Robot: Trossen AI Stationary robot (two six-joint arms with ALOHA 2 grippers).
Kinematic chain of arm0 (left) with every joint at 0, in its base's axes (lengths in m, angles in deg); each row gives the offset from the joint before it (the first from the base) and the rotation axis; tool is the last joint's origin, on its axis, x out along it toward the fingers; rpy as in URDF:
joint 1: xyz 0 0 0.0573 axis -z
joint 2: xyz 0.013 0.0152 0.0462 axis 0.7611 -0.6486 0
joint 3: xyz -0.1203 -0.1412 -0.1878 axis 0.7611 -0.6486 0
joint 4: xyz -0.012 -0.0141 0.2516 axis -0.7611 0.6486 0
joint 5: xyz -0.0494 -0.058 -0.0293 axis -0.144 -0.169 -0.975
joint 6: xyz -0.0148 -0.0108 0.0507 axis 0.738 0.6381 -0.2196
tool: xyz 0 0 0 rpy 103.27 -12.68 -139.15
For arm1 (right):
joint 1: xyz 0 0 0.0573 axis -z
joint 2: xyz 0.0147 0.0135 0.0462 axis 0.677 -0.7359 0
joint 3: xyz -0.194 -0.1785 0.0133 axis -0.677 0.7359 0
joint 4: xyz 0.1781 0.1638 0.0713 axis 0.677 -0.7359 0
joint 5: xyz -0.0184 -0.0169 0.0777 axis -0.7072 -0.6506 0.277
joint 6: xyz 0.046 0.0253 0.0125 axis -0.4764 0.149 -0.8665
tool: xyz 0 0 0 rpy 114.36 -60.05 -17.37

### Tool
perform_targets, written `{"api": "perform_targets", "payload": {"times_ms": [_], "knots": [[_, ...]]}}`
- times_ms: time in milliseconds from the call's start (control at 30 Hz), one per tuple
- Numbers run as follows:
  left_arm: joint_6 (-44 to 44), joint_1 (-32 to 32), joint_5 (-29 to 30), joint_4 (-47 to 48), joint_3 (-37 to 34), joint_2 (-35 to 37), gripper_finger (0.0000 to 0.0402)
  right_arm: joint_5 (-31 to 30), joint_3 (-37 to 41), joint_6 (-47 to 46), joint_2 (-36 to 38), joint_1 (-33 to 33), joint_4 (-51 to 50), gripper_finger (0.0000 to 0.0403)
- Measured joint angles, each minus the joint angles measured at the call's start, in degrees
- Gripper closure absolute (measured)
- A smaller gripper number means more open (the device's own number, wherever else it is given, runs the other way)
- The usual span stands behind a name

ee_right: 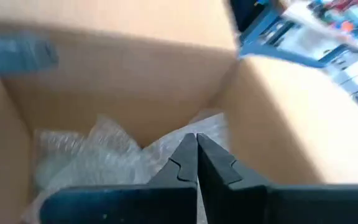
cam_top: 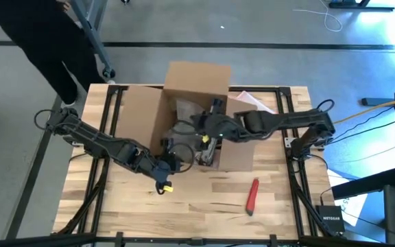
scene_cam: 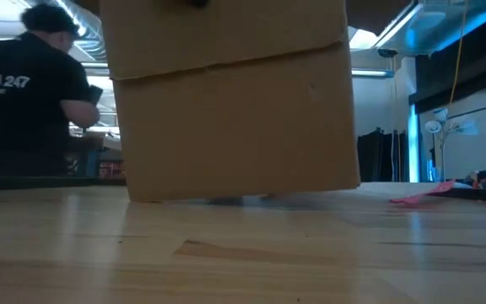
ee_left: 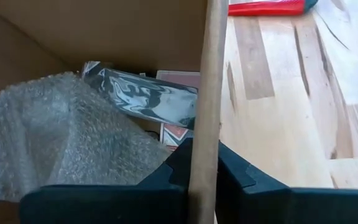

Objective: Unpack boxes
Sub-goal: Remove the bubble wrap from the cardboard box

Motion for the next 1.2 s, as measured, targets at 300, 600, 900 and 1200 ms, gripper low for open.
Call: {"api": "perform_targets", "payload": {"times_ms": [300, 600, 900, 1200], "knots": [[-0.29, -0.07, -0.67, 0.00, -0.02, 0.00, 0.0375, 4.65, 0.07, 6.13, -5.01, 4.12, -2.37, 0.0236], [-2.70, -0.07, -1.64, -0.45, -0.07, -0.02, 0.0375, -1.71, 0.07, 13.75, -13.21, 5.84, -2.39, 0.0088], [-7.08, 0.13, -3.81, -4.15, -0.20, -0.13, 0.0375, -10.77, 0.04, 13.77, -19.65, 10.10, -2.03, 0.0092], [-6.79, -0.03, -3.87, -4.25, -0.20, -0.13, 0.0375, -10.56, -0.02, 13.17, -21.23, 11.10, -1.55, 0.0368]]}}
